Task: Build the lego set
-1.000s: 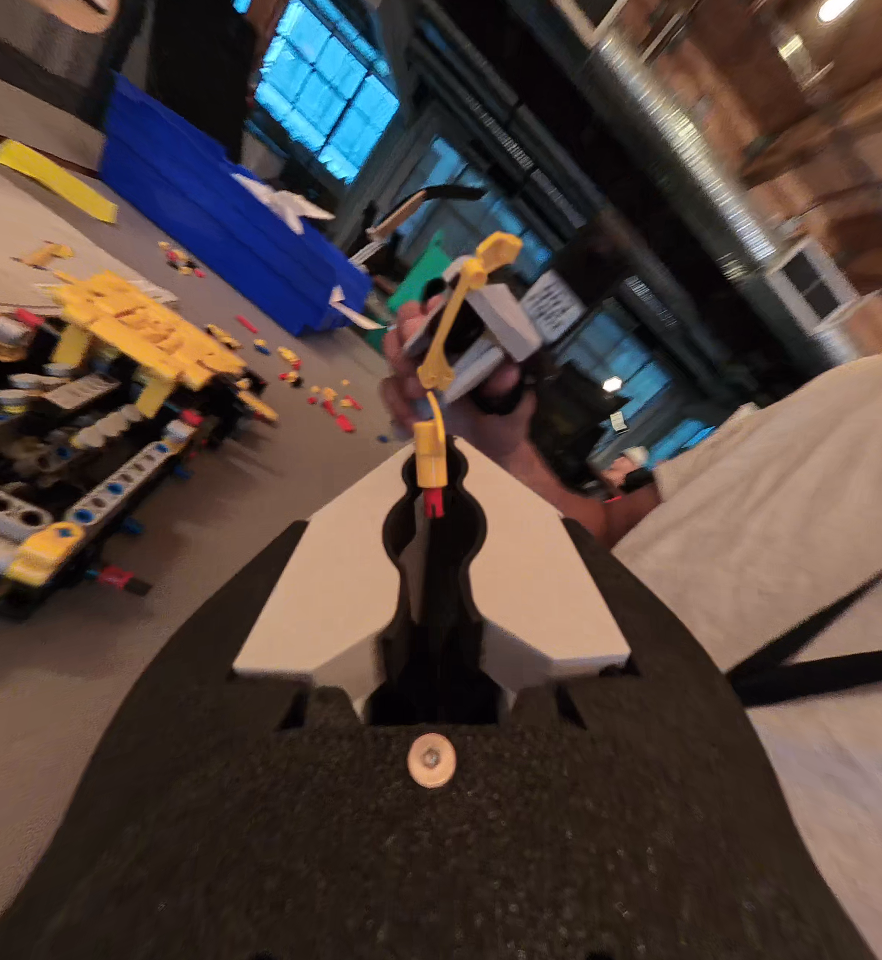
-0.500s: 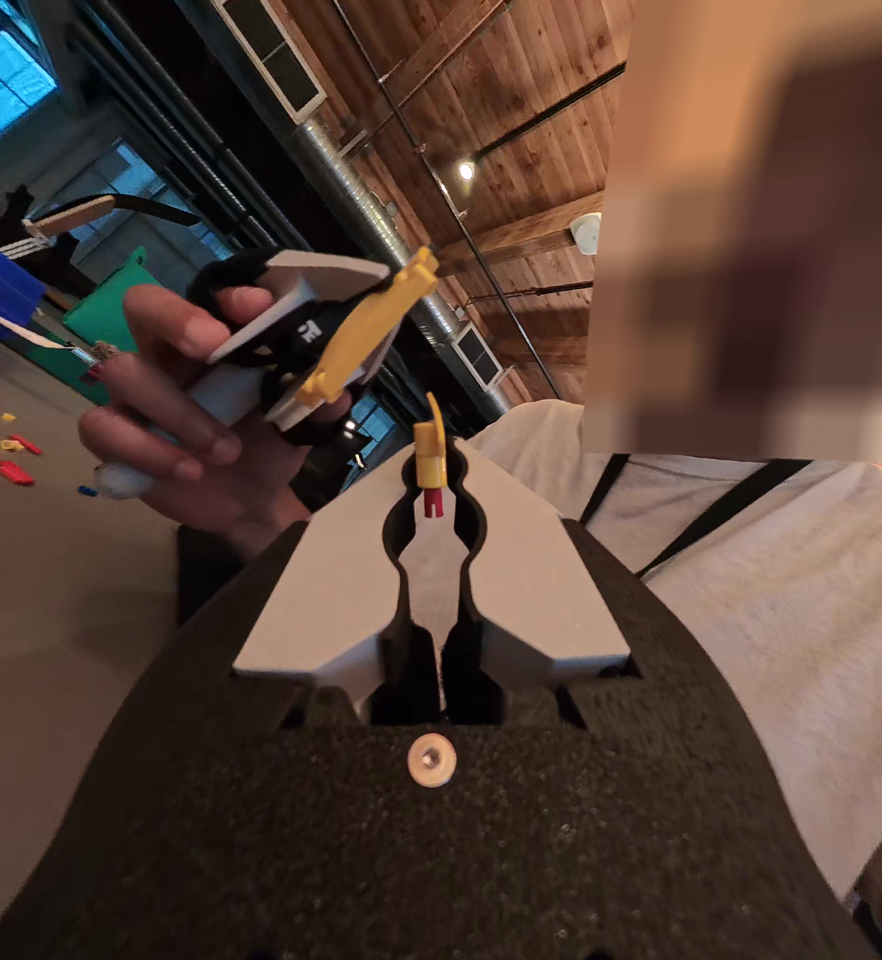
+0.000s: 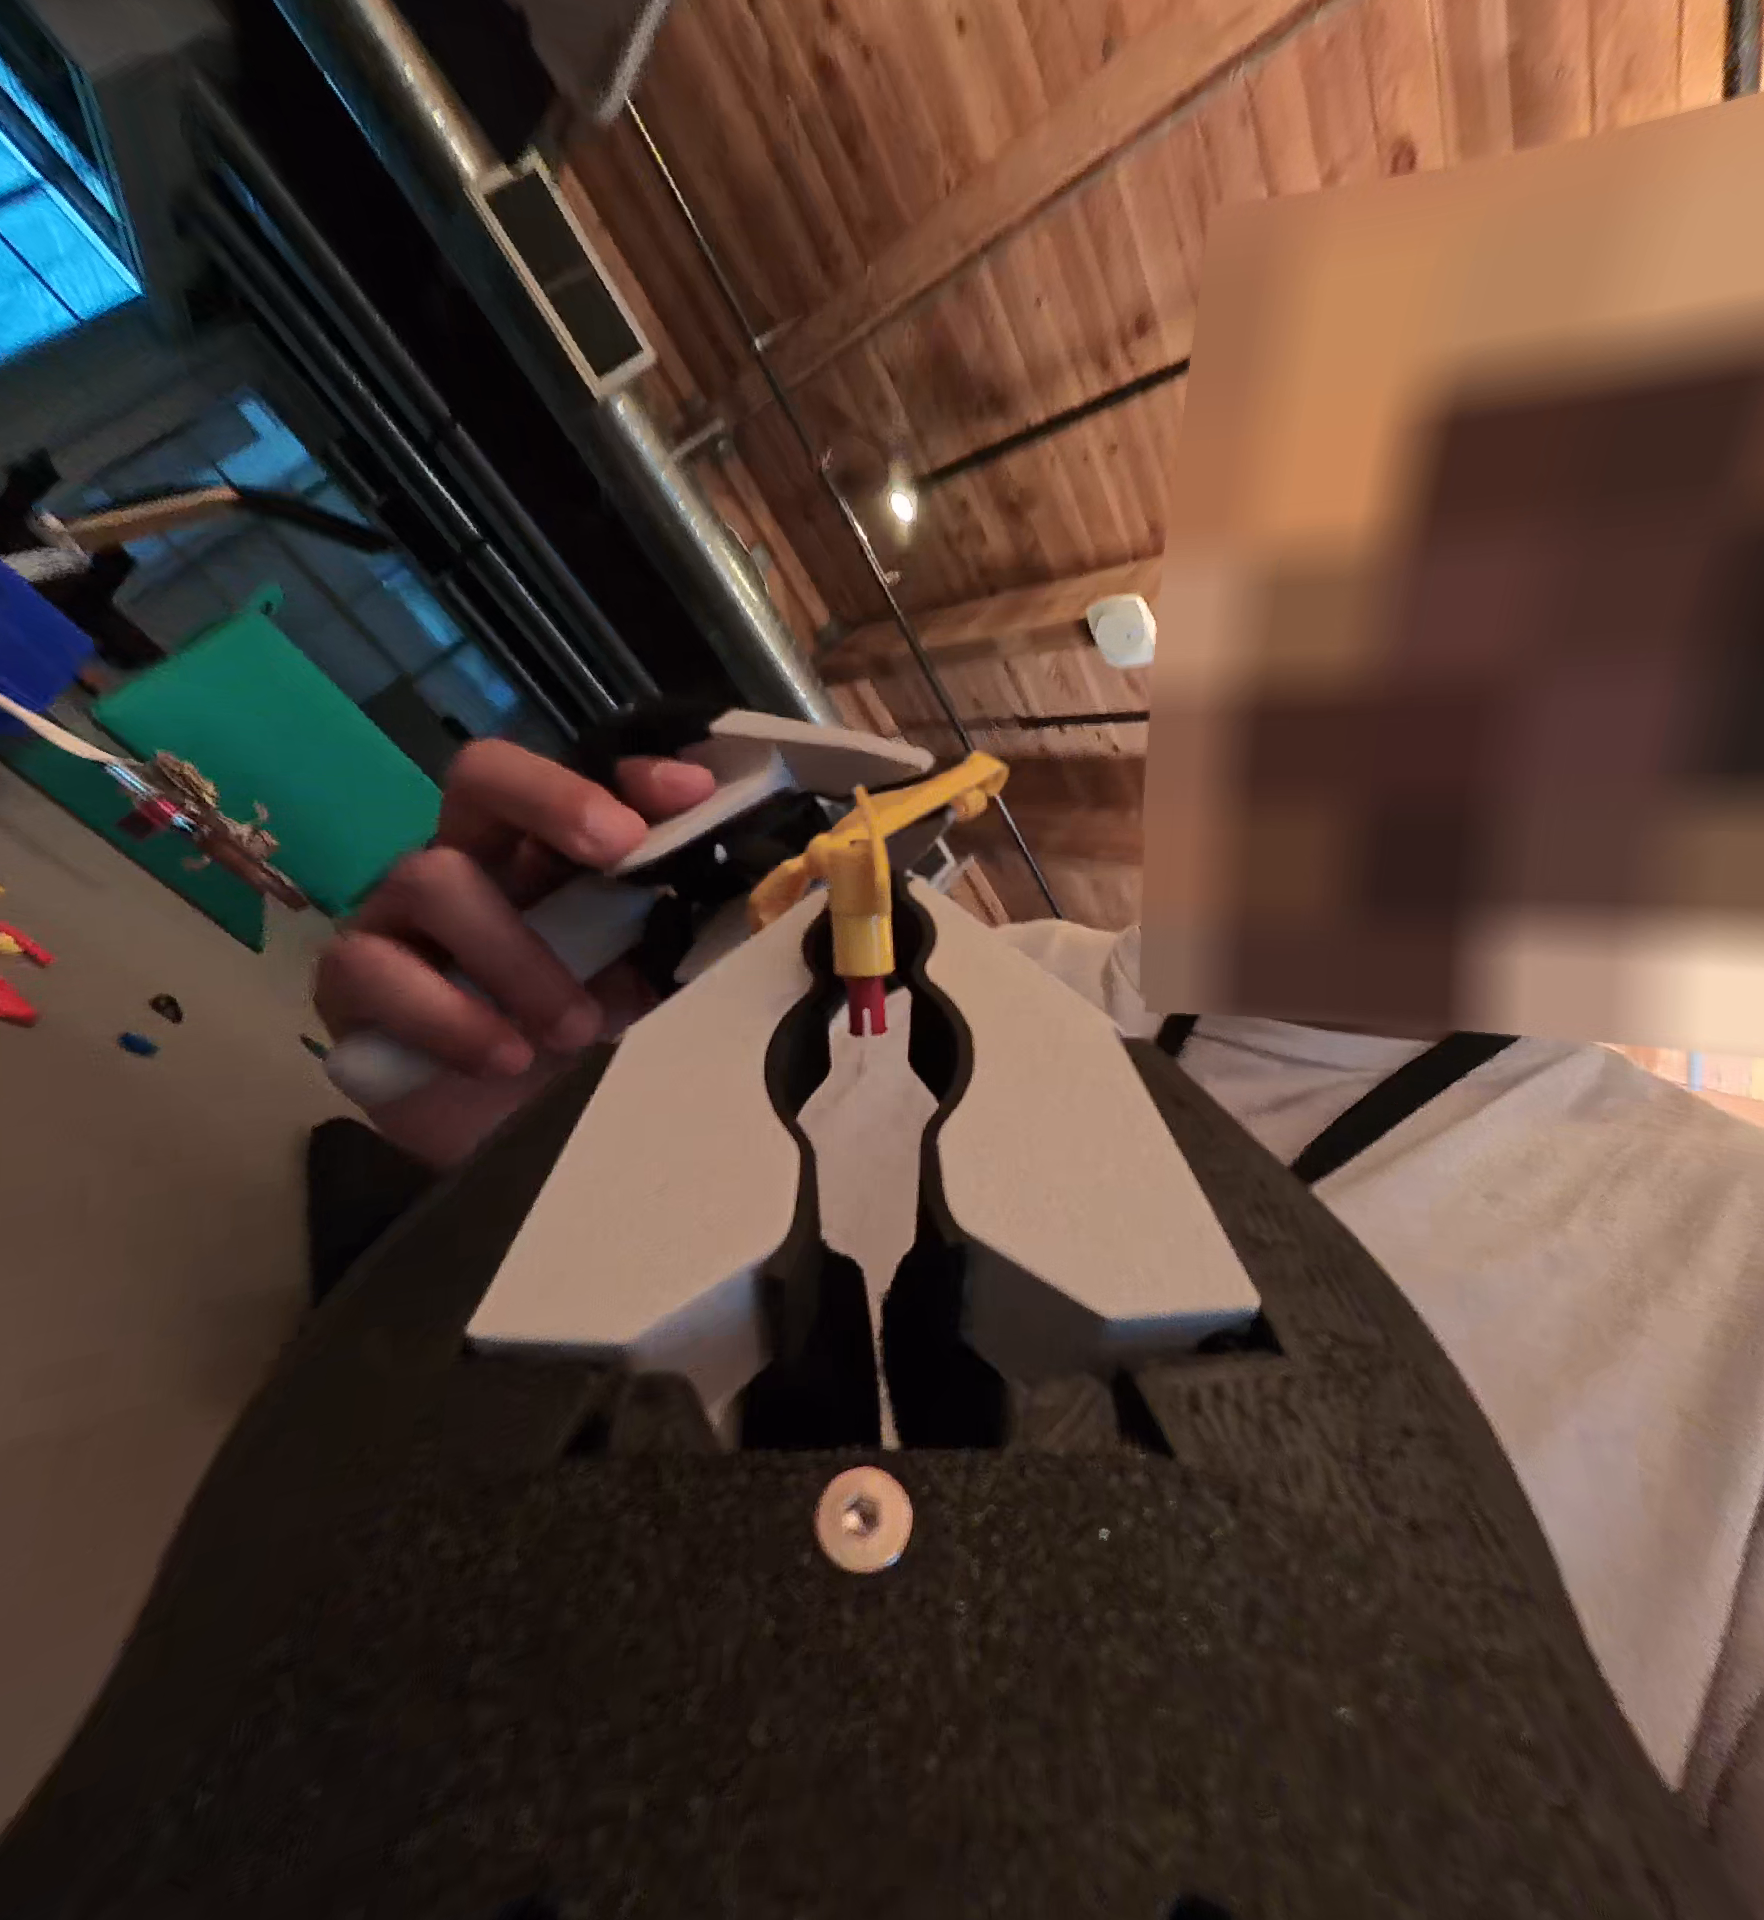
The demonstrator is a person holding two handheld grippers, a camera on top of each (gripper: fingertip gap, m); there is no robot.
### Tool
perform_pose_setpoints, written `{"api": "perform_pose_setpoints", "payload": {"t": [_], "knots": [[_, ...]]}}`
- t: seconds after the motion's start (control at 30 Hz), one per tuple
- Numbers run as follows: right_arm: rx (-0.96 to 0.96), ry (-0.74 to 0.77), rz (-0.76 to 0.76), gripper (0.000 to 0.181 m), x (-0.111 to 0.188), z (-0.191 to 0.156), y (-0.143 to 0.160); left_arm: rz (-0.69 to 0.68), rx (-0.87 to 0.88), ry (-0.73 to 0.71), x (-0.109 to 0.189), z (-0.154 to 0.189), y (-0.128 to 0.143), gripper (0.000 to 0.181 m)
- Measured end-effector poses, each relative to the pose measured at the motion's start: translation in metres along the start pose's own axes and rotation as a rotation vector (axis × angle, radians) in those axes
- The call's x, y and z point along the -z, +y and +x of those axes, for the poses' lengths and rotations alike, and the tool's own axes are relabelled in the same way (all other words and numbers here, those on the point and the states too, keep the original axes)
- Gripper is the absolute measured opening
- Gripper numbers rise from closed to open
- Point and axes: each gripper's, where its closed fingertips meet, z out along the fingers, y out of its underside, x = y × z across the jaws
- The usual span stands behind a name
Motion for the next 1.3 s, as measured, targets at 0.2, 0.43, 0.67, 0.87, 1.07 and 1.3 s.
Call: {"api": "perform_pose_setpoints", "payload": {"t": [0.2,0.43,0.67,0.87,1.07,1.3], "knots": [[-0.061,0.001,-0.017,0.004,0.01,-0.001,0.007,0.018,-0.041,-0.009,0.002,0.003,-0.004,0.006],[-0.006,0.049,-0.053,0.002,0.023,0.005,0.011,-0.017,-0.055,-0.043,0.001,-0.001,0.002,0.006],[0.23,0.083,-0.097,0.002,0.03,0.012,-0.012,-0.093,0.011,-0.115,-0.002,-0.019,0.017,0.006],[0.07,0.069,-0.011,0.002,0.012,0.017,-0.009,-0.167,0.066,-0.088,-0.012,-0.022,0.034,0.007],[0.106,0.048,-0.672,0.002,0.058,0.021,0.087,-0.182,-0.039,-0.385,0.017,-0.051,0.025,0.006],[-0.233,-0.092,-1.259,0.002,0.154,-0.017,0.163,-0.542,0.039,-0.899,0.069,-0.117,0.063,0.007]]}}
